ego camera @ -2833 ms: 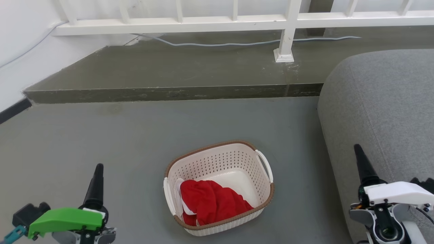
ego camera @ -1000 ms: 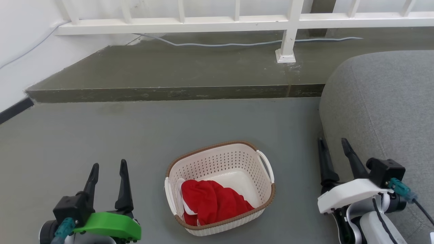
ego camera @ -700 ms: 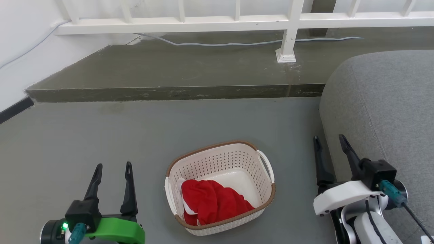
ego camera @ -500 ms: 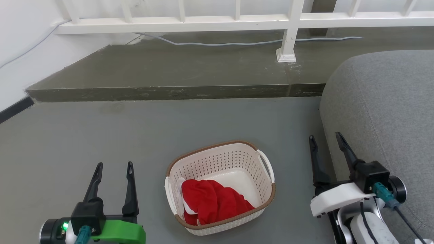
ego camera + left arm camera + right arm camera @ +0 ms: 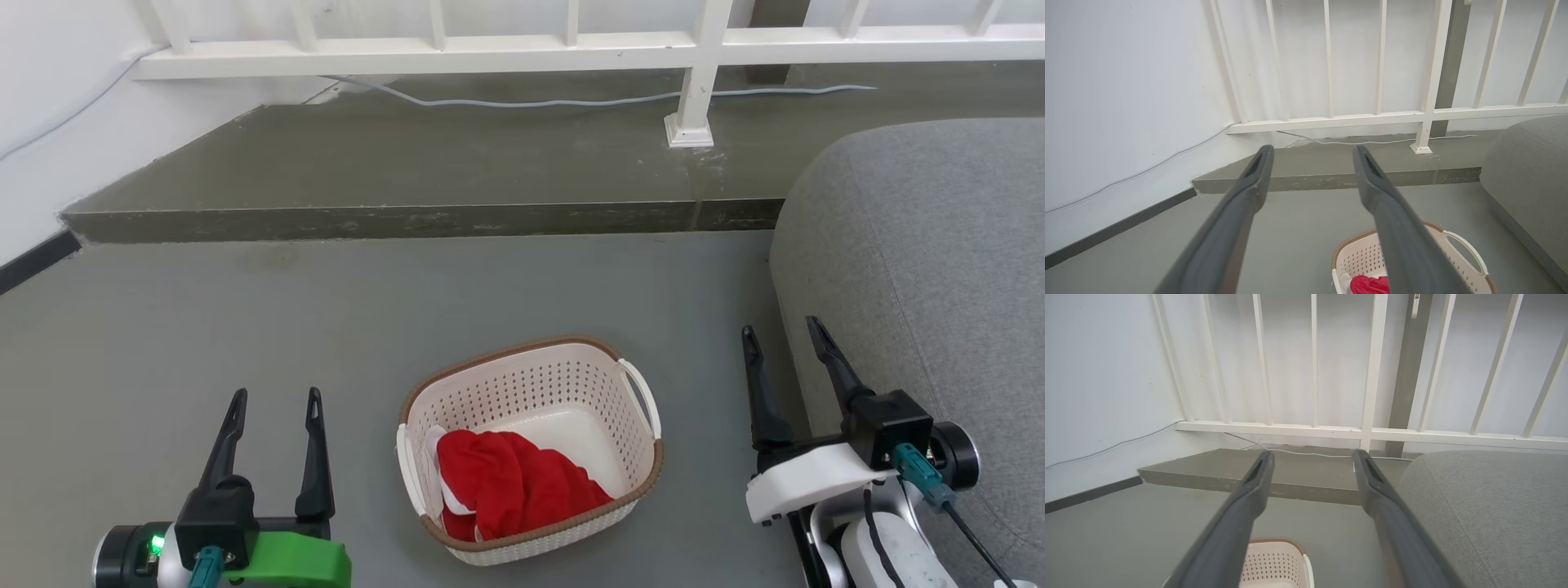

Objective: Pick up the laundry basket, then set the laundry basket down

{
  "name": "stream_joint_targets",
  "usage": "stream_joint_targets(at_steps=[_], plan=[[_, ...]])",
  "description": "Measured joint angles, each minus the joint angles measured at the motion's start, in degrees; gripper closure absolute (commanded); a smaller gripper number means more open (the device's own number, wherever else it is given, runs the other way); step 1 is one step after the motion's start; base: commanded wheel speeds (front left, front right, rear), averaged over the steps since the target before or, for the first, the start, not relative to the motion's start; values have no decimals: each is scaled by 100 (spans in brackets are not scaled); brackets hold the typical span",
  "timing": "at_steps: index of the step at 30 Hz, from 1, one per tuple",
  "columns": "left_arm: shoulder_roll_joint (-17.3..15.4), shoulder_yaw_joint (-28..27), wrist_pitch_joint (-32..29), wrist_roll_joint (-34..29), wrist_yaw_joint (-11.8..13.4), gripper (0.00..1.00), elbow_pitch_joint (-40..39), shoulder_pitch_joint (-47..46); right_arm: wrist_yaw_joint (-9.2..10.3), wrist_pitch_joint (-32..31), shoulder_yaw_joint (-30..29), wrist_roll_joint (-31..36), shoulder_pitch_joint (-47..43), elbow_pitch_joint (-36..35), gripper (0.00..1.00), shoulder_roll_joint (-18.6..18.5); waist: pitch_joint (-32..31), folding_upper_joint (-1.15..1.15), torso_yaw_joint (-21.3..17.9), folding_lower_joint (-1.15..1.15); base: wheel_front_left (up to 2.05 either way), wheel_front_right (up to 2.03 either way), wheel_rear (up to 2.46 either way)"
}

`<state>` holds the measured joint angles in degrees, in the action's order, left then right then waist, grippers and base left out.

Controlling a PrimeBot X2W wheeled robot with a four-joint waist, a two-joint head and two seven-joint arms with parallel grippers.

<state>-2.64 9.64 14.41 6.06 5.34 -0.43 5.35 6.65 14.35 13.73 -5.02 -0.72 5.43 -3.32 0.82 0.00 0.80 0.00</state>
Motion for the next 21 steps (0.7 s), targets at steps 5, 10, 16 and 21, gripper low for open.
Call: stream_joint_targets(at_steps=[5,10,16,21], plan=[[0,-3,0,2,0,0,4,0,0,0,-10,0,0,-4,0,1,13,0,3,0,0,0,0],[0,-10,0,4,1,0,5,0,0,1,-20,0,0,-15,0,1,32,0,7,0,0,0,0],[0,-26,0,4,1,0,-16,-1,0,7,-41,-1,-1,-81,0,3,140,0,5,0,0,0,0],[0,-27,0,4,1,0,-48,-8,0,7,-99,-69,1,-83,0,5,311,0,0,0,0,0,0]])
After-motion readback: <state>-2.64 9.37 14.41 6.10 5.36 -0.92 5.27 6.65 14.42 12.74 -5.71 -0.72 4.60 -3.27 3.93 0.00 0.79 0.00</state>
